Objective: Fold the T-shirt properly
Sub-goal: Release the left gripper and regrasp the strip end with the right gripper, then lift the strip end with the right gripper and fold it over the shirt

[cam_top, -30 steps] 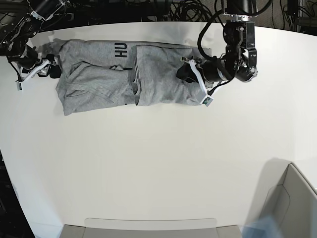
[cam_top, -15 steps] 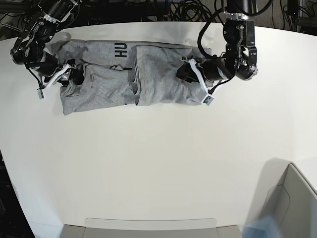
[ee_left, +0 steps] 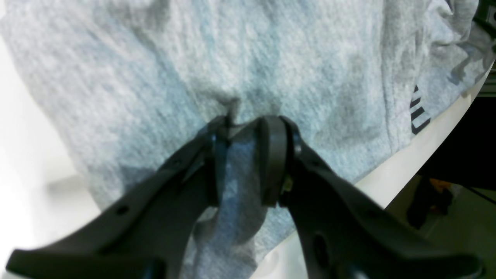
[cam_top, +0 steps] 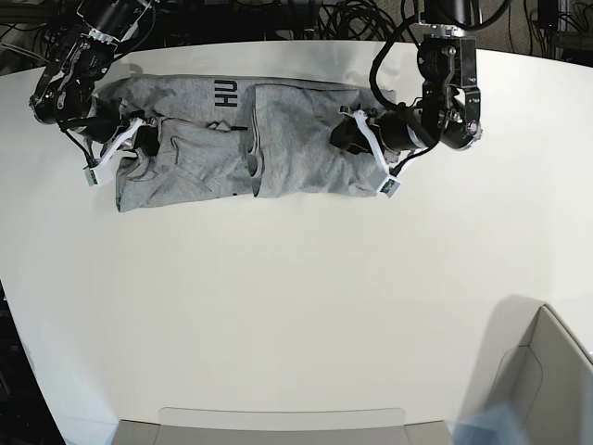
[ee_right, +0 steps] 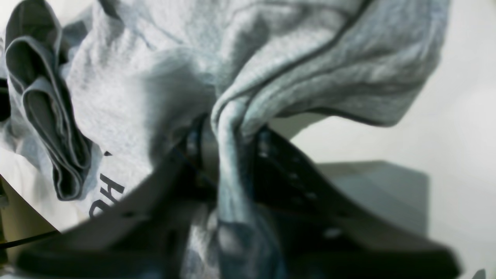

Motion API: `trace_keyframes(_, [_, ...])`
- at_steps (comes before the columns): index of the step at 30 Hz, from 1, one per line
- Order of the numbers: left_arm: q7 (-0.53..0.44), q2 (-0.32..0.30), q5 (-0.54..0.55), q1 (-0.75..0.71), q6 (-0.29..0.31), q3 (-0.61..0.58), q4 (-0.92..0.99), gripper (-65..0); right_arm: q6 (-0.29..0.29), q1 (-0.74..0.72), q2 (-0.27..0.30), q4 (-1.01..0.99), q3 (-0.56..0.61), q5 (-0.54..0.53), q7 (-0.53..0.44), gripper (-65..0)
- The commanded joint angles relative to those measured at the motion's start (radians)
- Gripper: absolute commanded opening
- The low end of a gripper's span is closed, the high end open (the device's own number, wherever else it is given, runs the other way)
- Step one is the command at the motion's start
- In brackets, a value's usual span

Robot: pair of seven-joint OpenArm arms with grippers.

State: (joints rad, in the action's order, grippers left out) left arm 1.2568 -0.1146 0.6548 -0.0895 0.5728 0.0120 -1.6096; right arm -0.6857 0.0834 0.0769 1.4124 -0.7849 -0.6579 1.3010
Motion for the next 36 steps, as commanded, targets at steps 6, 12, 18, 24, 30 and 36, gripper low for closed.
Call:
trace_keyframes(6, [0.037,-0.004,-0.017,-0.002,0.0,-0.002,-0.007,-50.3,-0.012,-0.058,0.013,-0.006,-0.003,0.194,0.095,-65.0])
trace_keyframes(12, [0.039,0.003,-0.014,-0.002,0.002,0.001,-0.107,-50.3,-0.012,-0.136,0.03,-0.003,-0.107,0.309,0.094,-65.0])
trace_keyframes(18, [0.033,-0.003,0.084,-0.016,-0.001,0.01,-0.219,-50.3,-0.012,-0.187,0.051,-0.006,-0.124,0.393,0.032,-65.0])
trace_keyframes(24, [0.03,-0.012,0.082,-0.019,-0.004,0.035,-0.18,-50.3,-0.012,-0.205,0.09,0.058,-0.123,0.432,0.007,-65.0])
trace_keyframes(30, [0.039,-0.09,0.09,-0.048,0.002,0.214,-0.065,-50.2,-0.012,-0.153,0.033,0.296,-0.089,0.433,0.015,-65.0])
trace_keyframes(36, [0.034,-0.175,0.086,-0.054,0.002,0.248,-0.013,-50.2,-0.012,-0.073,-0.03,0.488,0.026,0.435,0.007,-65.0])
